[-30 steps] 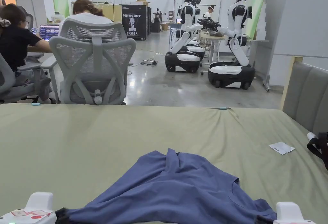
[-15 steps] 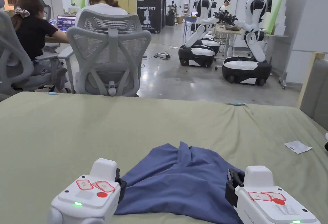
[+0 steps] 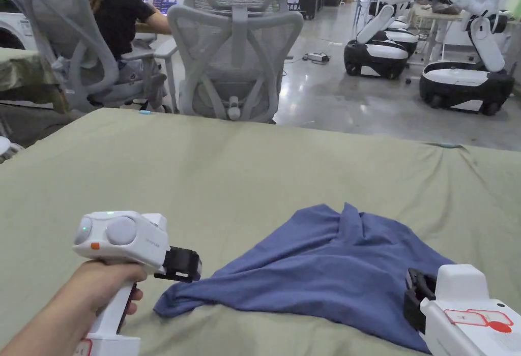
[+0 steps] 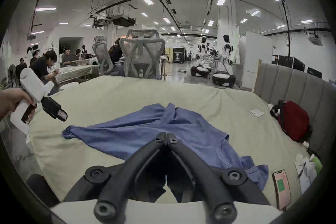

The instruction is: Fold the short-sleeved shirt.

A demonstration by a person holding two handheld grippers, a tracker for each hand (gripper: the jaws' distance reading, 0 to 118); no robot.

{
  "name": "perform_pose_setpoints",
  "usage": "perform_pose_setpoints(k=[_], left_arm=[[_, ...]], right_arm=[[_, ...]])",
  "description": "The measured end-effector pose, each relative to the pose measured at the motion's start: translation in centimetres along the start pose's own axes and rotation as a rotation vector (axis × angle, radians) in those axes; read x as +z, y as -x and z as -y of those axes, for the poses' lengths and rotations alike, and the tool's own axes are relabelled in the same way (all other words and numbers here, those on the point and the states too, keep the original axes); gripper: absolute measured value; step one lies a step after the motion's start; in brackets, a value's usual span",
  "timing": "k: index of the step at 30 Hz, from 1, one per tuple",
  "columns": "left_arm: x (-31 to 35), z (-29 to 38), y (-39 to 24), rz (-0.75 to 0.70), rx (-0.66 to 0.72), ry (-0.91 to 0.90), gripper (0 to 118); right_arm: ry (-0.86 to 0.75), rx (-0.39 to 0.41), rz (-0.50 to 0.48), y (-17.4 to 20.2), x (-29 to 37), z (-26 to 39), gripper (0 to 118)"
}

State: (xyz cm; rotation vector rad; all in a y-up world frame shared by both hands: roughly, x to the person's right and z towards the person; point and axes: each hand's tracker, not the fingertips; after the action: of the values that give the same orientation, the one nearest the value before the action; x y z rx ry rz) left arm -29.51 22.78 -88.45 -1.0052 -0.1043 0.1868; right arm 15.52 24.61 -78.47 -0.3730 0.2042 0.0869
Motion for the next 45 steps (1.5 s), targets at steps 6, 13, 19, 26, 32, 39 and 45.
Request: perform_pose_setpoints(k=[6, 13, 19, 26, 32, 39, 45], left_arm=[[-4.0, 1.4, -0.4, -0.064, 0.029, 0.07, 81], [-6.2, 1.9, -0.4, -0.098, -0.105, 0.113, 0], [-0.8, 1.8, -1.6, -0.04, -0.139, -0.084, 0], [-0.1, 2.7, -2.3, -0.026, -0.16, -0.131, 0], [-1.3, 3.0, -2.0, -0.026, -0.15, -0.12, 0], [-2.5, 2.5, -2.0, -0.039, -0.154, -0.087, 0], [-3.1, 2.2, -2.5, -0.057, -0.169, -0.092, 0]], right_arm=[[0.027, -0.006, -0.011, 0.0, -1.4, 0.7, 0], [0.075, -0.006, -0.004, -1.5, -3.9, 1.0, 0], [0.119, -0.008, 0.053, -7.0, -9.3, -2.2, 0], [0.307, -0.008, 0.098, -14.1, -22.4, -3.7, 0], [0.385, -0.082, 0.096, -17.0, -32.0, -1.4, 113], [0.472, -0.064, 0.072, -17.3, -35.3, 0.6, 87], [0.445, -0.013, 0.031, -16.1, -31.7, -2.2, 1]])
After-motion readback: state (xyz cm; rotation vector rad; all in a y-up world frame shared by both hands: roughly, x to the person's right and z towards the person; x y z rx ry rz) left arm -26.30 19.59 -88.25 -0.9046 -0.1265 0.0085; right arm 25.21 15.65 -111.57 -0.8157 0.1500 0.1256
